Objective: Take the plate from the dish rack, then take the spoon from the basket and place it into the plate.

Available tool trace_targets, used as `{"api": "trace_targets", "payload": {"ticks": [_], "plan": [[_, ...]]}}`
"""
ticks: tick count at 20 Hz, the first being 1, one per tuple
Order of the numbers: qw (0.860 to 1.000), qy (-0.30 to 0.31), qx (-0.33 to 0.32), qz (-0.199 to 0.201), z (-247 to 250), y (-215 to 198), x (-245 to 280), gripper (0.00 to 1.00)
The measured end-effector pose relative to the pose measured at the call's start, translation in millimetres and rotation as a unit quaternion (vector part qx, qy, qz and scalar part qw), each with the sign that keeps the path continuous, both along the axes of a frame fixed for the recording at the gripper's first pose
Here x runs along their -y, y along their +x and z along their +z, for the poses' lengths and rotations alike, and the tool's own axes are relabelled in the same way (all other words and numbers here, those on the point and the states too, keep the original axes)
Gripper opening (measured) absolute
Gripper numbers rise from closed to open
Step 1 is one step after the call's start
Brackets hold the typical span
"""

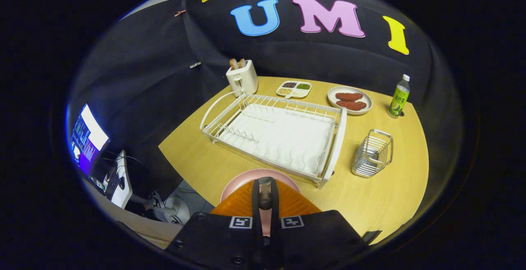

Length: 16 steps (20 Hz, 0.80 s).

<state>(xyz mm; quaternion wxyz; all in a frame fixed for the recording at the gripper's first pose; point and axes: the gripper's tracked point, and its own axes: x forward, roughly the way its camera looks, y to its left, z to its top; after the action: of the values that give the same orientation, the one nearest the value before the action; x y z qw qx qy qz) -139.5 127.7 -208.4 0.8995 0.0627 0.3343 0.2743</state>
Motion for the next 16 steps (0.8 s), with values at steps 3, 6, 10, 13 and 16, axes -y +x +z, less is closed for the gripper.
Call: {"api": "trace_targets", "payload": {"ticks": [3,6,10,13,16], "plan": [[1.000,0.008,-0.004,0.008,-21,8,-19,0.10],[1.000,0.001,-0.001,0.014,-36,11,-23,0.10],[1.000,0.005,-0.013,0.017,-48,1,-19,0.10],[0.999,-0.009,-0.027,0.029,-57,-10,-14,0.12],[0.998,-0.021,-0.039,0.034,-70,-20,-12,0.12]]}}
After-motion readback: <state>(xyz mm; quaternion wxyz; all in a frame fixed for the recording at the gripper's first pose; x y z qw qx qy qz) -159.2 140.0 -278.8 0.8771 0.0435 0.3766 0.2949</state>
